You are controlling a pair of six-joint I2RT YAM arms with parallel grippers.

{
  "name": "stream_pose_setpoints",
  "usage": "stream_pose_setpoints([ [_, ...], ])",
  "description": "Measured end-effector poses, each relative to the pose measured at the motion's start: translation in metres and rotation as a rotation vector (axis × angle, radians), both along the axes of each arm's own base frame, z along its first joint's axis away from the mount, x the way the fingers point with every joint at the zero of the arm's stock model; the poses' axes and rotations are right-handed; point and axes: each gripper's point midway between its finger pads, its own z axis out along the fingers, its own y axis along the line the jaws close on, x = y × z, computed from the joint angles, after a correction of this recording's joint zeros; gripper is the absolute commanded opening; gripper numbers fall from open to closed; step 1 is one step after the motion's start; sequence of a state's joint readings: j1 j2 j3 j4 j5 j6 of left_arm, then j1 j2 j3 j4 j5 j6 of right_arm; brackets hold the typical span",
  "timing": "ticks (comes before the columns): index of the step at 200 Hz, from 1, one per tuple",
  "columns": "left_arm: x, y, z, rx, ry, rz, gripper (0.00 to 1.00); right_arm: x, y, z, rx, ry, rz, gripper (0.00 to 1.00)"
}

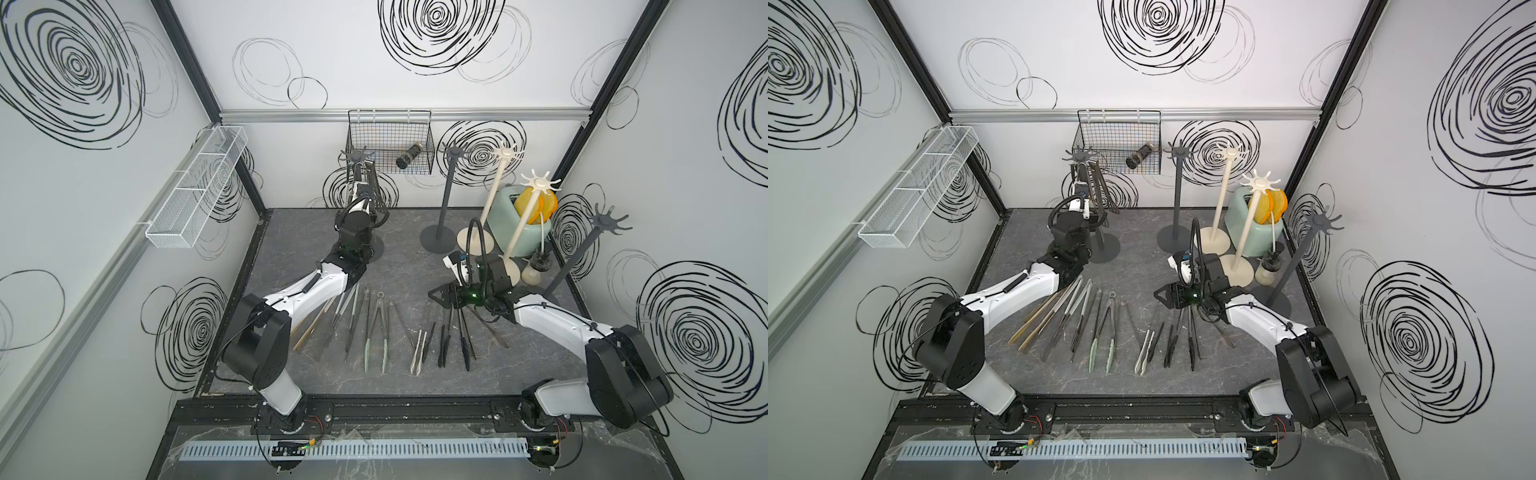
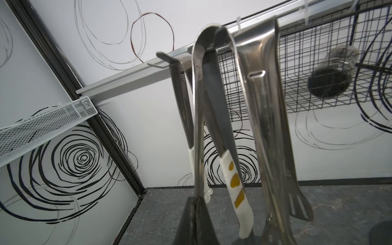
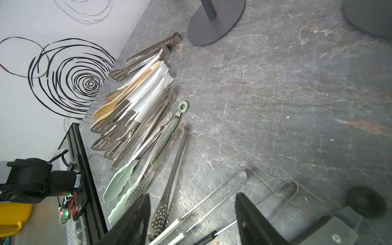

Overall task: Hang food tongs on kitchen utensil racks
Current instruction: Hang the food tongs on the rack.

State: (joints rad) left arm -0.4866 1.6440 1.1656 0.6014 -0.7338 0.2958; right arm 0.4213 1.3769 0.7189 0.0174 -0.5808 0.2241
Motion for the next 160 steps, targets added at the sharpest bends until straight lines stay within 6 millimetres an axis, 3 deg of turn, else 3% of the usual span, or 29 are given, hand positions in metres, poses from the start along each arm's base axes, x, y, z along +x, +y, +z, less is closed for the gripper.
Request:
stream_pose_setpoints([
  [32, -0.001, -0.001, -0.003, -0.011, -0.007, -0.003, 0.12, 0.0, 0.0, -0.002, -0.001, 0.006, 0.001, 0.66],
  [89, 0.003, -0.003, -0.029, 0.014, 0.052, -0.002, 0.18, 0.001, -0.001, -0.004, -0.001, 0.011, -0.002, 0.66],
  [160, 0.002, -0.002, -0.03, 0.012, 0.055, 0.004, 0.24, 0.003, -0.002, -0.005, 0.0, 0.014, -0.005, 0.67],
])
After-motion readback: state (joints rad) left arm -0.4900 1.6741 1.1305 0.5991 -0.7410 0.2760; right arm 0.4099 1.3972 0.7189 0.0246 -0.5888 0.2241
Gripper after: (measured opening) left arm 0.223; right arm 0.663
